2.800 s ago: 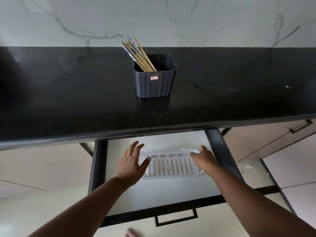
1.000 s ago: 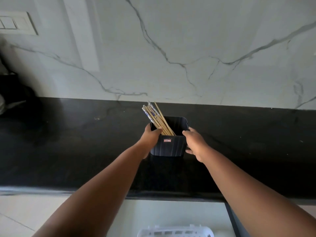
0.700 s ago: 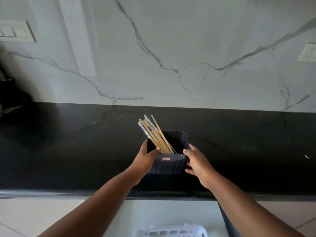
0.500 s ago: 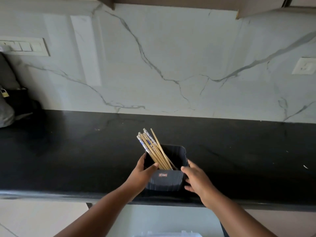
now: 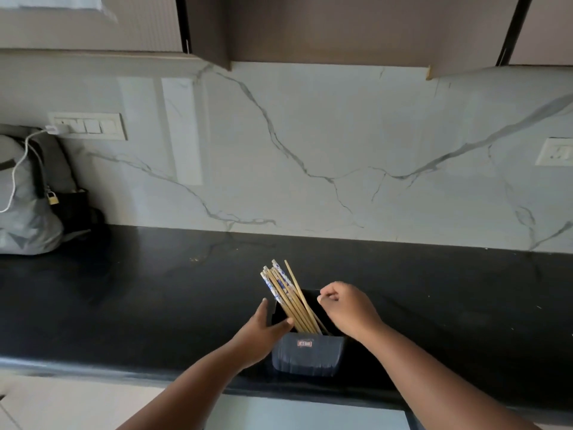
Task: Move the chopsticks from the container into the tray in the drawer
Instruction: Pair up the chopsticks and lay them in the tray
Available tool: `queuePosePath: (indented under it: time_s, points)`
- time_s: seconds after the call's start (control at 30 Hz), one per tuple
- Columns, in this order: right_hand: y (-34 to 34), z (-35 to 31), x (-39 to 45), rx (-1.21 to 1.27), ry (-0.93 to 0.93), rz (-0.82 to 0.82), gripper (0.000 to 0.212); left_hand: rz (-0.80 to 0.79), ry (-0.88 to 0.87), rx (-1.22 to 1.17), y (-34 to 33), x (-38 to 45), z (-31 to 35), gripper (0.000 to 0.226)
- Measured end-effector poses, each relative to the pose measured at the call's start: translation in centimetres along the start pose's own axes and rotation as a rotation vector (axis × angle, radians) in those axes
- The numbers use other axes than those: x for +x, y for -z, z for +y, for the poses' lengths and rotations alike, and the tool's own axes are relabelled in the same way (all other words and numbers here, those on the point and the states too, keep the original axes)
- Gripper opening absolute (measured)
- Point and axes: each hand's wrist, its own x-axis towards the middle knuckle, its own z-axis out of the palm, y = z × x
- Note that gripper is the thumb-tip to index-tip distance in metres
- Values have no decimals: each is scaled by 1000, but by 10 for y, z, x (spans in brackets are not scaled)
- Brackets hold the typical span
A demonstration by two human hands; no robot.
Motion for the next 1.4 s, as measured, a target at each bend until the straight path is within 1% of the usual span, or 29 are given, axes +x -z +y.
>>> queuePosePath:
  time_s: [0.1,0.17,0.23,0.3,0.37,0.43,0.5,0.57,0.73,0.87,0.93,1.0,1.07,1.1,1.17,1.23,1.27,1.3,1.37,1.4]
  points:
    - [-16,-15,19,-102,17,-60,36,-87,-24,146,0,6,1,104]
    - [-26,-24,29,-110,28,-84,41,-93,-5,296,2,10,1,105]
    - [-31,-31,35,-98,28,-79,32,-58,-7,457,2,13,1,104]
    - [-38,-34,40,-70,28,-70,25,-42,-35,517,3,13,-2,102]
    - [-44,-33,42,-34,13,-62,20,-36,-64,512,2,13,-6,101]
    - [-48,-30,45,-6,-17,-49,15,-38,-79,511,2,14,-9,107]
    - [-51,-27,49,38,-28,-52,14,-43,-86,512,2,14,-10,114]
    - [-52,-27,53,88,-25,-72,13,-42,-91,502,2,15,-13,115]
    - [-58,-25,55,75,-6,-70,14,-52,-99,476,0,16,-14,113]
    - [-62,-24,50,-7,56,22,14,-30,-104,463,-2,17,-19,98]
    - [-63,-25,48,-38,79,66,12,-25,-97,458,-3,18,-20,97]
    - [-57,-27,47,6,71,83,11,-15,-76,453,-4,16,-19,101]
    - [-43,-30,49,98,68,79,7,34,-46,430,-3,12,-16,110]
    - [-33,-32,50,141,80,79,6,104,-61,419,-1,9,-13,114]
    - [-8,-37,51,224,115,84,7,349,-174,375,4,1,0,113]
    - [19,-43,49,376,123,56,6,583,-335,261,14,-6,21,100]
    - [33,-47,47,469,116,30,4,647,-402,207,18,-8,35,90]
    - [47,-50,45,560,107,2,3,652,-462,158,22,-10,50,79]
    - [73,-56,37,716,100,-53,5,533,-587,114,25,-14,81,56]
    - [85,-59,33,787,102,-73,7,462,-659,167,24,-17,94,49]
